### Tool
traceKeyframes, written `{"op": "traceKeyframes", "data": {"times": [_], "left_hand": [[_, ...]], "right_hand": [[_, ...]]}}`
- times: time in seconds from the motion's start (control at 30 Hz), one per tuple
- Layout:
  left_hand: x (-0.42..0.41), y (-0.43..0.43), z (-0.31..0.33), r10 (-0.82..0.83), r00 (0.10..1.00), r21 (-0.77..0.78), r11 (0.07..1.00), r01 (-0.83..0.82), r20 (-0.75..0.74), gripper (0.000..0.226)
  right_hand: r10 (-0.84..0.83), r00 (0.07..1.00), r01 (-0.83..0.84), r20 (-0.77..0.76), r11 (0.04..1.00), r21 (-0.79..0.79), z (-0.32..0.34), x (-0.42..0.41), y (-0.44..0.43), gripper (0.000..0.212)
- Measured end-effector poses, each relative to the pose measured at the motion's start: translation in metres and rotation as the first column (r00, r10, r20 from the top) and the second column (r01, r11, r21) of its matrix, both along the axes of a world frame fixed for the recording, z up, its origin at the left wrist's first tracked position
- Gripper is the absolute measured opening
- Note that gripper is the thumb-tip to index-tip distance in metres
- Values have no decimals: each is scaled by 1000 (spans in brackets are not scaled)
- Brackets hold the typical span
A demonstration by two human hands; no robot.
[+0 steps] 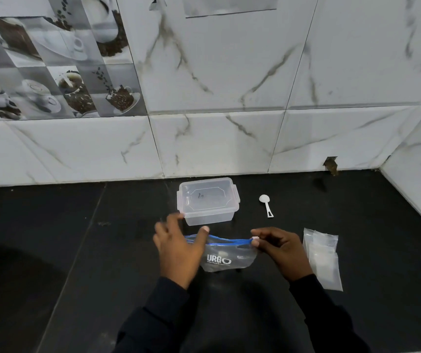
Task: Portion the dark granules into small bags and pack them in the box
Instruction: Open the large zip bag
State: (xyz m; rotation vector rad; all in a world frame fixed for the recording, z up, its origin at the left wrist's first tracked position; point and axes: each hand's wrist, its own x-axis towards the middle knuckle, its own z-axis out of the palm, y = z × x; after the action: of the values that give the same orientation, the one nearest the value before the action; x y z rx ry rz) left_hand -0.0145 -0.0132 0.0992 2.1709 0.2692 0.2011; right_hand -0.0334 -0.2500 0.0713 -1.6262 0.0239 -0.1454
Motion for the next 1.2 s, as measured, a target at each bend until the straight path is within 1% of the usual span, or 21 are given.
{"op": "traceKeyframes", "data": {"times": [0.03,0.07,0.1,0.13,0.17,0.2,0.23,0.3,0.37,0.43,0.5,0.6,0.7,0.83,0.93,1.1,1.2], "left_hand": [[-3,-5,10,-78,989,116,991,63,126,44],[-4,-11,18,-200,961,209,965,159,193,43],[-2,-19,22,-338,920,279,920,277,200,40],[1,-26,23,-459,874,314,863,395,162,38],[4,-34,22,-553,826,319,807,497,114,36],[7,-42,18,-614,786,292,766,573,68,33],[10,-48,15,-645,763,247,744,620,27,30],[14,-58,13,-639,769,182,754,631,-18,20],[20,-61,10,-616,787,163,776,610,-13,12],[22,-63,9,-627,779,159,767,622,-25,11],[22,-64,8,-637,770,170,756,632,-31,10],[21,-67,8,-638,769,168,754,635,-44,9],[23,-69,11,-636,768,182,749,637,-71,9],[23,-69,16,-643,761,261,723,639,-82,3],[22,-66,18,-660,747,335,686,646,-88,10],[17,-58,21,-686,723,399,643,654,-80,20],[15,-51,20,-689,722,438,630,642,-67,11]], "right_hand": [[-11,1000,11,-6,1000,8,1,1,1,17],[-19,1000,19,-8,1000,16,1,1,2,16],[-25,1000,25,-9,999,25,2,2,3,15],[-25,1000,26,-12,999,35,3,2,4,15],[-17,1000,18,-12,999,37,3,1,5,14],[-3,1000,3,-7,999,34,3,1,5,14],[18,1000,-18,0,999,27,3,1,5,13],[52,999,-52,2,999,16,5,0,6,14],[62,998,-62,-5,998,24,8,-2,6,17],[58,998,-58,-12,998,11,10,-3,4,23],[63,998,-63,-7,997,-48,10,-4,2,29],[53,998,-49,27,988,-147,9,-5,1,33],[17,998,-5,65,983,-184,9,-6,5,36],[-53,994,70,99,983,-171,11,-6,15,40],[-109,988,126,108,978,-164,10,-7,22,43],[-186,973,206,139,968,-144,9,-9,31,40],[-230,961,254,153,953,-165,10,-9,34,44]]}}
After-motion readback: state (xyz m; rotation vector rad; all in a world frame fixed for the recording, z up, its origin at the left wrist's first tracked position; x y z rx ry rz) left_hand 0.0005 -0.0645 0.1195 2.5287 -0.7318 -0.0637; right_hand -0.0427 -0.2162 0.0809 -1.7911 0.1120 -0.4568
